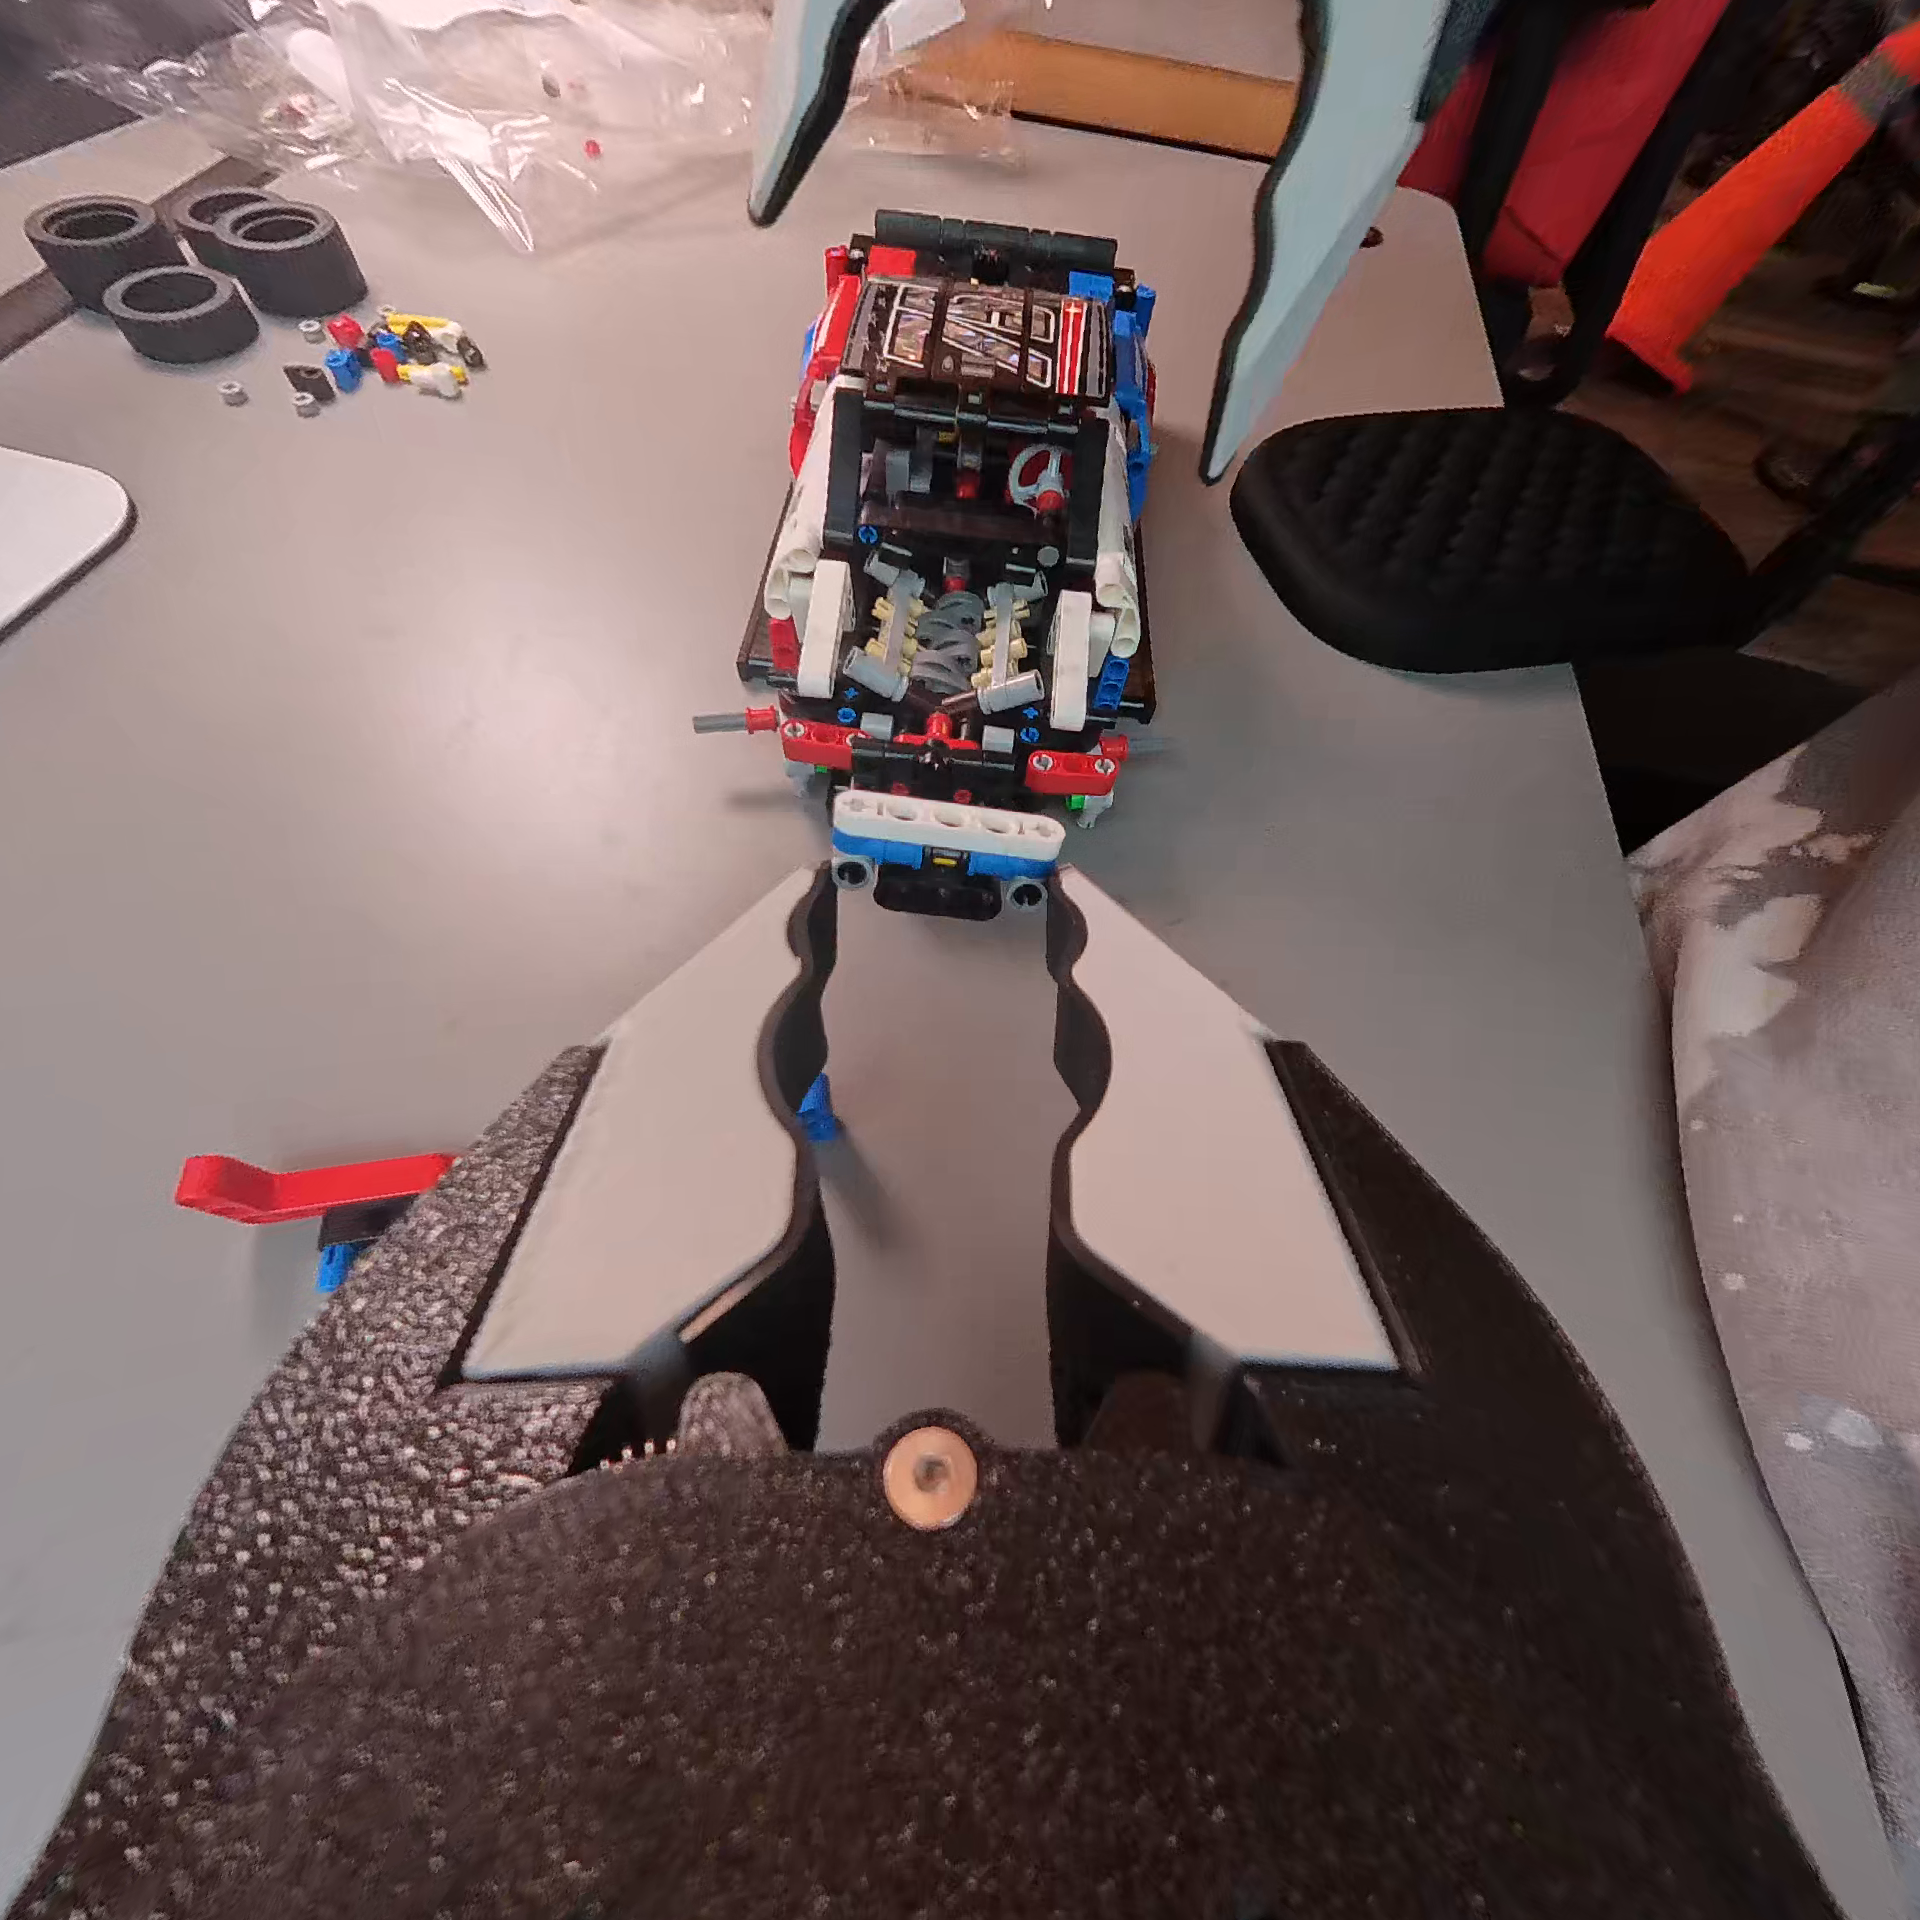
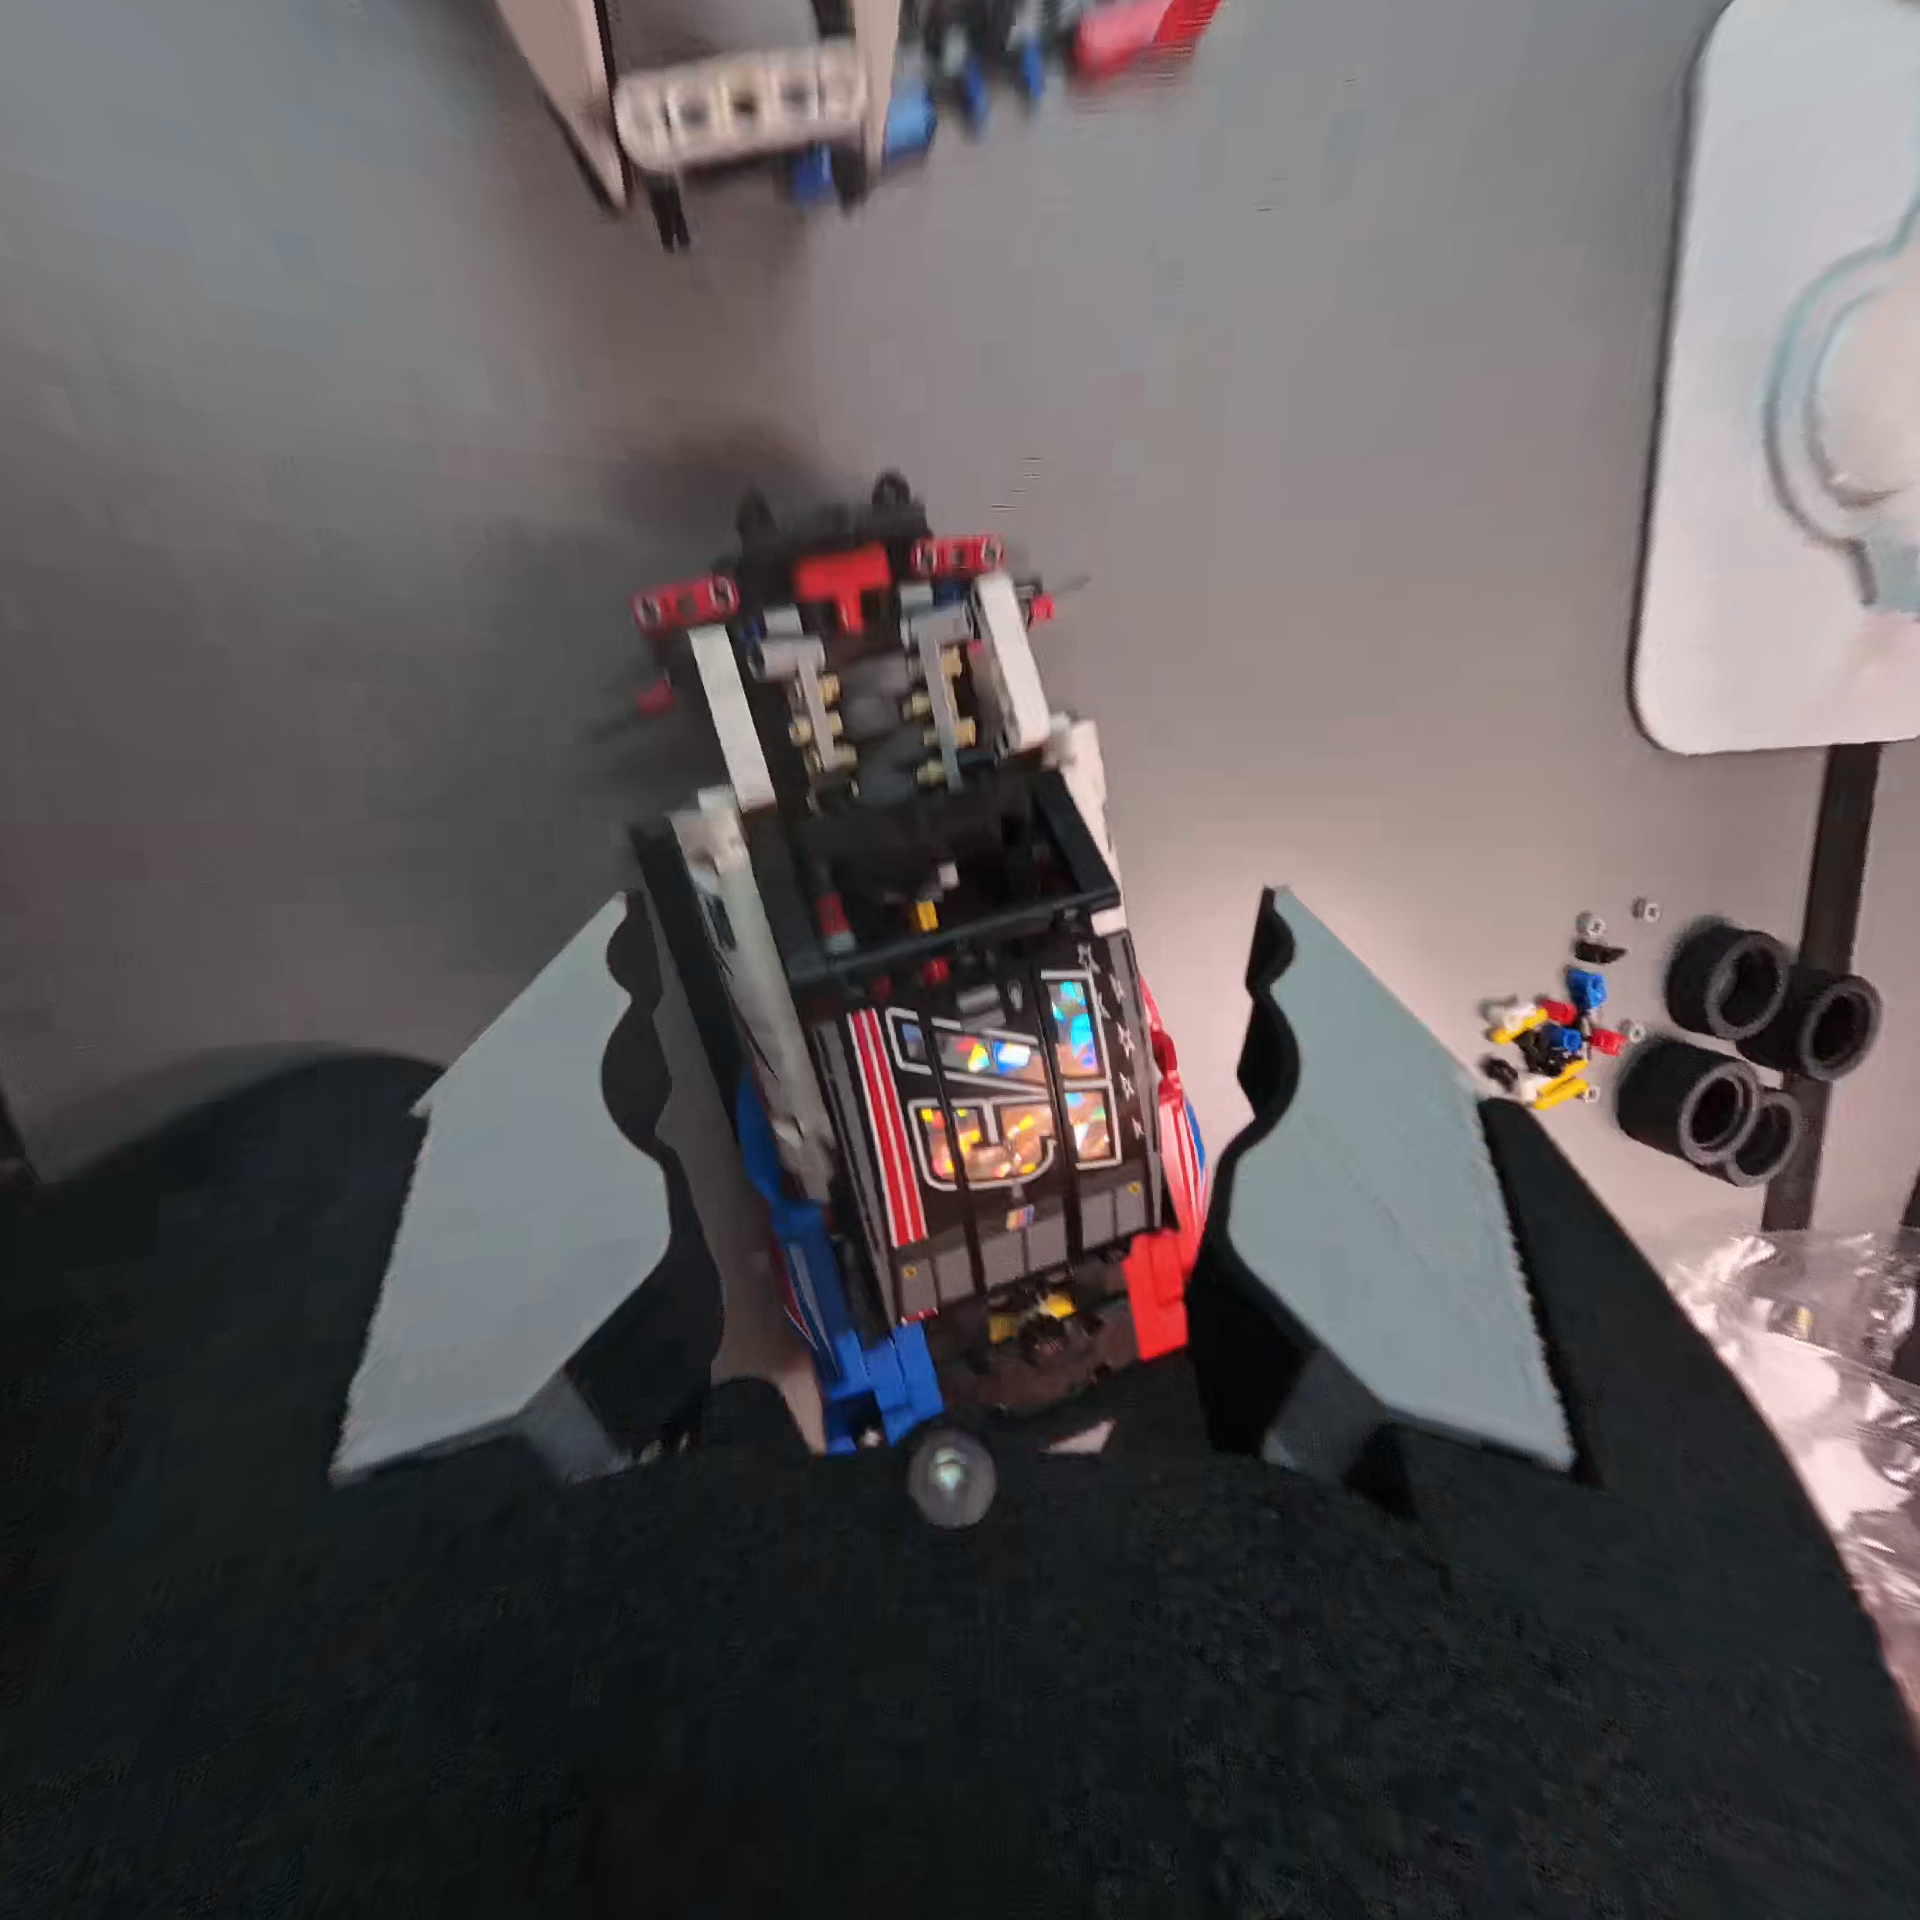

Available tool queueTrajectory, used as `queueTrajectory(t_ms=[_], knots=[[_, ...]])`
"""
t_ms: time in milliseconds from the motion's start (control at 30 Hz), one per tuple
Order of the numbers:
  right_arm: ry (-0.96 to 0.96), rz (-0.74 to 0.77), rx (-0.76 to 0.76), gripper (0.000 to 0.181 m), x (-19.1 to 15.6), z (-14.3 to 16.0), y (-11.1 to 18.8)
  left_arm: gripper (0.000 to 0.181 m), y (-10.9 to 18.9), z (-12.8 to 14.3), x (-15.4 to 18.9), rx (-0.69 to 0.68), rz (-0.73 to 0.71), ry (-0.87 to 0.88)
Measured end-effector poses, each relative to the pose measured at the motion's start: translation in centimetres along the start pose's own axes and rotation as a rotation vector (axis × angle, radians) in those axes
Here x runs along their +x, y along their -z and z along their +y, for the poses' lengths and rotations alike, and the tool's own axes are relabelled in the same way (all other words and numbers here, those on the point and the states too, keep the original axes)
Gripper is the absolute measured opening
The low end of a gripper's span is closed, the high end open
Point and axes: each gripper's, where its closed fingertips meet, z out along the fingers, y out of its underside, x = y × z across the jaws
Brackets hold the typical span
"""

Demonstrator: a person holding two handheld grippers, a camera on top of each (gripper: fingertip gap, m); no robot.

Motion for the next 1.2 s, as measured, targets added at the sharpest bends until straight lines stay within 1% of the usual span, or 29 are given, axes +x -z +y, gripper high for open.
queueTrajectory(t_ms=[33, 67, 133, 233, 267, 333, 467, 567, 667, 733, 800, 867, 900, 967, 1067, 1200], knots=[[0.044, -0.039, -0.076, 0.116, 0.0, 1.4, -0.8, 0.040, -0.1, 0.1, 0.1, -0.007, -0.001, -0.005], [0.073, -0.078, -0.117, 0.117, -0.1, 2.0, -1.5, 0.040, -0.2, 0.3, 0.2, -0.014, -0.004, -0.013], [0.112, -0.140, -0.147, 0.118, -0.5, 1.9, -2.7, 0.040, -0.1, 0.5, 0.2, -0.022, -0.016, -0.022], [0.193, -0.172, -0.277, 0.119, -0.7, 3.2, -5.0, 0.040, 0.1, 0.6, 0.1, -0.020, -0.033, -0.021], [0.189, -0.215, -0.301, 0.114, -1.4, 3.4, -5.5, 0.040, 0.2, 0.6, 0.0, -0.013, -0.036, -0.018], [0.208, -0.218, -0.309, 0.114, -1.4, 3.3, -5.8, 0.039, 0.4, 0.4, 0.0, 0.000, -0.035, -0.014], [0.211, -0.230, -0.218, 0.113, -1.5, 2.5, -5.5, 0.040, 0.3, 0.5, 0.2, -0.002, -0.023, -0.012], [0.147, -0.237, -0.055, 0.112, -1.4, 0.5, -3.9, 0.040, 0.3, 0.3, 0.5, 0.006, -0.016, -0.021], [0.094, -0.235, 0.097, 0.112, -1.1, -1.5, -2.0, 0.040, 0.4, -0.9, 0.6, 0.077, -0.011, -0.025], [0.090, -0.236, 0.146, 0.112, -1.4, -2.2, -1.4, 0.040, 0.8, -2.0, 0.9, 0.141, 0.010, -0.017], [0.100, -0.235, 0.158, 0.112, -1.7, -2.4, -1.3, 0.040, 1.3, -3.0, 1.0, 0.200, 0.031, 0.001], [0.109, -0.236, 0.164, 0.112, -2.0, -2.4, -1.3, 0.040, 2.1, -3.9, 1.3, 0.267, 0.082, 0.045], [0.110, -0.238, 0.168, 0.112, -2.1, -2.5, -1.3, 0.040, 2.3, -4.1, 1.2, 0.276, 0.094, 0.068], [0.112, -0.241, 0.174, 0.112, -2.2, -2.5, -1.3, 0.040, 2.2, -3.6, 0.8, 0.248, 0.080, 0.077], [0.115, -0.242, 0.179, 0.112, -2.3, -2.6, -1.3, 0.040, 1.9, -3.4, 1.2, 0.232, 0.106, 0.082], [0.125, -0.243, 0.175, 0.111, -2.5, -2.7, -1.4, 0.040, 1.2, -3.0, 1.3, 0.190, 0.104, 0.073]])
